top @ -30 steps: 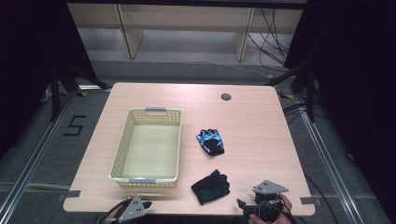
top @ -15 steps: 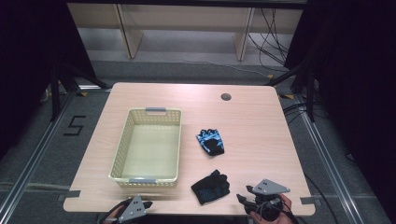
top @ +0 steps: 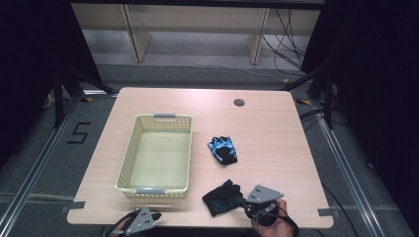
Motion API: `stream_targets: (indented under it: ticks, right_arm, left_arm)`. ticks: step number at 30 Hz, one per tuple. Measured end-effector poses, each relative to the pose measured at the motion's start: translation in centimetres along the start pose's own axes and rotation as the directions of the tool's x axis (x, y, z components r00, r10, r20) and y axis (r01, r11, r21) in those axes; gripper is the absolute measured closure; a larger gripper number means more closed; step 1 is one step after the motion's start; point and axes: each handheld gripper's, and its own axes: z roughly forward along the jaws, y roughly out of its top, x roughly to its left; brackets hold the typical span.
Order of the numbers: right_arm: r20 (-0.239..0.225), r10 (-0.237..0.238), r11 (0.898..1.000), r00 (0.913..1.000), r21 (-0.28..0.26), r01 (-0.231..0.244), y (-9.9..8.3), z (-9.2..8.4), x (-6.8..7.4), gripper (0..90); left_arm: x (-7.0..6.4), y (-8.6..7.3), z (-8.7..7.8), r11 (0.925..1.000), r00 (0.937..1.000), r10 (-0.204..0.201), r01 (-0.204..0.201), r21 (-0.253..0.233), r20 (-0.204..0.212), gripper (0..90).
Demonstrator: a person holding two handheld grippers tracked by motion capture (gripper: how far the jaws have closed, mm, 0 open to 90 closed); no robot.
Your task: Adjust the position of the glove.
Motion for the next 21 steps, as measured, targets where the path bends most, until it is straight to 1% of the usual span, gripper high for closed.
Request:
stream_targets:
  ticks: [1,2,5,6,7,8,9,10,12,13,14,15,16,17,18,19,20,21]
  right_arm:
    - [0.009,-0.017,1.0,0.9998,0.012,0.017,0.5,0.7,0.0,90.0]
    - [0.009,-0.017,1.0,0.9998,0.012,0.017,0.5,0.7,0.0,90.0]
    - [0.013,-0.014,0.999,0.9998,0.033,0.014,1.0,1.4,-0.4,90.0]
    - [0.016,-0.014,0.999,0.9998,0.05,0.014,1.1,1.6,-0.6,90.0]
    - [0.01,-0.007,0.998,0.9999,0.057,0.007,1.2,2.1,-0.8,90.0]
    - [0.01,-0.007,0.998,0.9999,0.057,0.007,1.2,2.1,-0.8,90.0]
    - [-0.003,-0.012,0.998,0.9999,0.065,0.012,1.3,2.4,-0.8,90.0]
    - [0.001,-0.016,0.998,0.9999,0.067,0.016,1.4,2.5,-0.7,90.0]
    - [0.005,-0.021,0.997,0.9998,0.075,0.021,1.5,2.7,-0.7,90.0]
    - [0.013,-0.022,0.996,0.9997,0.085,0.021,1.5,2.8,-0.8,90.0]
    - [0.024,-0.019,0.995,0.9995,0.096,0.017,1.4,2.9,-0.9,90.0]
    - [0.039,-0.012,0.995,0.9992,0.102,0.008,1.1,2.9,-1.5,90.0]
    - [0.039,-0.012,0.995,0.9992,0.102,0.008,1.1,2.9,-1.5,90.0]
    - [0.043,0.007,0.992,0.999,0.122,-0.013,0.8,2.7,-2.0,90.0]
    - [0.043,0.007,0.992,0.999,0.122,-0.013,0.8,2.7,-2.0,90.0]
    - [0.037,0.024,0.989,0.999,0.143,-0.029,0.4,2.6,-2.1,90.0]
    - [0.037,0.024,0.989,0.999,0.143,-0.029,0.4,2.6,-2.1,90.0]
    - [0.044,0.035,0.989,0.9984,0.144,-0.041,0.1,2.7,-2.0,90.0]
  left_arm:
    - [0.0,0.0,0.0,1.0,1.0,-0.008,0.008,0.001,0.005,16.3]
    - [0.1,0.0,0.0,1.0,1.0,0.001,-0.001,0.009,0.008,16.3]
    - [0.1,0.0,-0.1,1.0,1.0,0.0,0.0,0.009,0.009,16.3]
    - [0.1,0.0,-0.1,0.9999,0.9999,0.0,0.0,0.012,0.013,16.3]
    - [0.1,0.0,-0.1,1.0,1.0,0.0,0.0,0.009,0.008,16.3]
    - [0.1,0.0,-0.1,1.0,1.0,0.0,0.0,0.009,0.008,16.3]
    - [0.1,0.0,-0.1,1.0,1.0,-0.001,0.0,0.009,0.01,16.3]
    - [0.1,0.0,-0.1,0.9999,0.9999,0.001,-0.001,0.015,0.015,16.3]
    - [0.1,0.0,-0.1,1.0,0.9999,0.0,0.0,0.009,0.011,16.3]
    - [0.0,0.0,0.0,1.0,1.0,-0.001,0.001,0.001,0.0,16.3]
    - [0.0,0.0,0.0,1.0,1.0,-0.001,0.001,0.001,0.001,16.3]
    - [0.0,0.1,-0.2,0.9999,0.9996,0.014,-0.014,-0.006,0.025,16.3]
    - [0.0,0.1,-0.2,0.9999,0.9996,0.014,-0.014,-0.006,0.025,16.3]
    - [0.1,0.1,-0.2,0.9999,0.9996,0.012,-0.012,-0.005,0.025,16.3]
    - [0.1,0.1,-0.2,0.9999,0.9996,0.012,-0.012,-0.005,0.025,16.3]
    - [0.0,0.0,-0.2,0.9999,0.9996,0.011,-0.011,-0.006,0.026,16.3]
    - [0.0,0.0,-0.2,0.9999,0.9996,0.011,-0.011,-0.006,0.026,16.3]
    - [0.0,0.1,-0.2,0.9999,0.9996,0.012,-0.012,-0.006,0.026,16.3]
